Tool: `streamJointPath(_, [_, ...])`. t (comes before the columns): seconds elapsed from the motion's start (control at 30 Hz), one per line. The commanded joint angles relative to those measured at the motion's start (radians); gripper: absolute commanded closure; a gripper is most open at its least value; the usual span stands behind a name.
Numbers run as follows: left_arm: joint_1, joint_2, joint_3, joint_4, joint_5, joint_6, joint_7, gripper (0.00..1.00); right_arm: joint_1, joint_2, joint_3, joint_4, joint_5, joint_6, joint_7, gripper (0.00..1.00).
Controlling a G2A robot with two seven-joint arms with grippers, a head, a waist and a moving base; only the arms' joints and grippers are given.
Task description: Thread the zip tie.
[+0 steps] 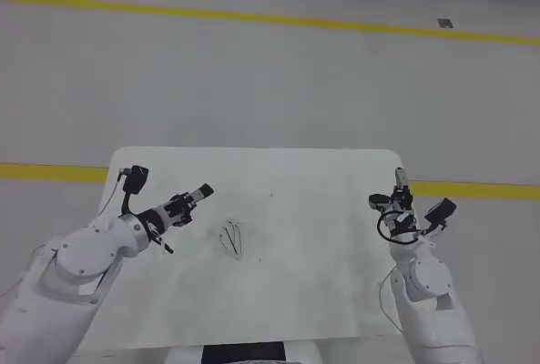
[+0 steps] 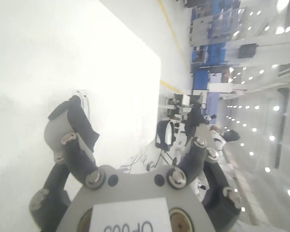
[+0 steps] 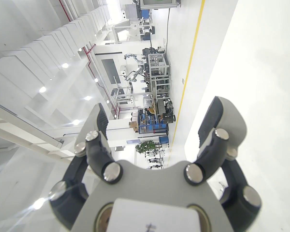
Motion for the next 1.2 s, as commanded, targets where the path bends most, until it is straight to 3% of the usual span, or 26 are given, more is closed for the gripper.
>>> streamJointPath(0.0, [0.0,0.0,-0.001,0.0,-0.014,-0.001,0.003,0.0,0.0,0.0,0.0,0.0,0.0,0.0,0.0,0.0])
streamJointPath(0.3, [-0.004,0.001,0.015,-0.008,0.007,-0.009,-0.015,0.0,0.0,0.0,0.0,0.0,0.0,0.0,0.0,0.0])
streamJointPath(0.57, [-0.096,0.011,0.131,-0.002,0.153,-0.001,-0.21,0.0,0.0,0.0,0.0,0.0,0.0,0.0,0.0,0.0])
streamJointPath(0.7, [-0.138,0.01,0.189,0.002,0.272,-0.001,-0.243,0.0,0.0,0.0,0.0,0.0,0.0,0.0,0.0,0.0])
streamJointPath(0.87, [-0.141,0.004,0.203,0.017,0.408,-0.001,-0.314,0.0,0.0,0.0,0.0,0.0,0.0,0.0,0.0,0.0])
streamJointPath(1.17, [-0.141,0.003,0.204,0.01,0.411,-0.007,-0.312,0.0,0.0,0.0,0.0,0.0,0.0,0.0,0.0,0.0])
